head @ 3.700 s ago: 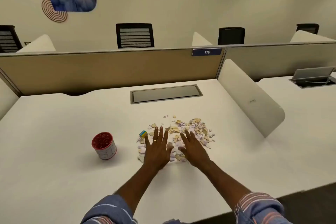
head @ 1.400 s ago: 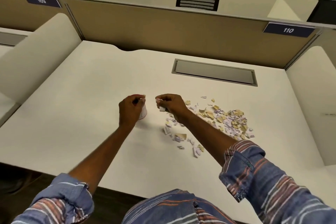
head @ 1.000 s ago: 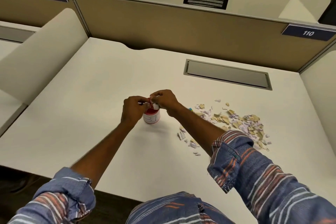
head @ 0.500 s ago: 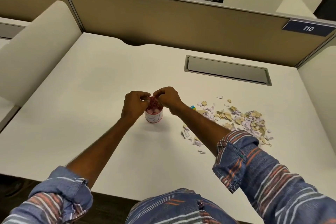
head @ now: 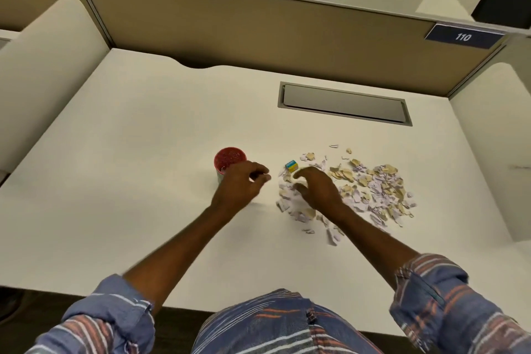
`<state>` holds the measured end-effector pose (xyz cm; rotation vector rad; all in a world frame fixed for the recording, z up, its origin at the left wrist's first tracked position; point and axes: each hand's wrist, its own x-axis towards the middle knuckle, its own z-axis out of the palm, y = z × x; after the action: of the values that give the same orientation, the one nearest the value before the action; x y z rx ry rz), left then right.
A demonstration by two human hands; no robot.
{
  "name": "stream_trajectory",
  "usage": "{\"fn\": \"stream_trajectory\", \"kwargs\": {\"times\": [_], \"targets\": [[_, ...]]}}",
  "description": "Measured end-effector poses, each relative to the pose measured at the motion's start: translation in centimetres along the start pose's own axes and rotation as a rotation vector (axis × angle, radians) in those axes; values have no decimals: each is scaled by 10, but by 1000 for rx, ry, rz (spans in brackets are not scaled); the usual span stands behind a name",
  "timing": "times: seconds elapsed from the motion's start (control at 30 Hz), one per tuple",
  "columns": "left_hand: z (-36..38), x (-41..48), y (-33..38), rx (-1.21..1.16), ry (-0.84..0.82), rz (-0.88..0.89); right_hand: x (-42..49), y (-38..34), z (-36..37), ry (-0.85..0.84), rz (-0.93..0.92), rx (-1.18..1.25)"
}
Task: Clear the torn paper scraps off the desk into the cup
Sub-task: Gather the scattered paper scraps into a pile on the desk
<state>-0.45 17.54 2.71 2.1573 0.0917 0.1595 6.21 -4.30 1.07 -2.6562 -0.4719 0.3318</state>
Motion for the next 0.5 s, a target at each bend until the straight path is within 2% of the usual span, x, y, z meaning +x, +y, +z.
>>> {"fn": "stream_trajectory", "kwargs": {"times": [0.1, 0.27, 0.4, 0.5], "targets": [[34, -11, 0, 103, -155, 10, -25, 44, -5, -52, 59, -89], [88, -20, -3, 320, -419, -115, -54, 87, -6, -300, 109, -194], [120, -21, 3, 491, -496, -142, -66, 92, 5, -266, 0, -221], [139, -25, 12, 503, -519, -117, -72, 92, 13, -218, -101, -290]]}}
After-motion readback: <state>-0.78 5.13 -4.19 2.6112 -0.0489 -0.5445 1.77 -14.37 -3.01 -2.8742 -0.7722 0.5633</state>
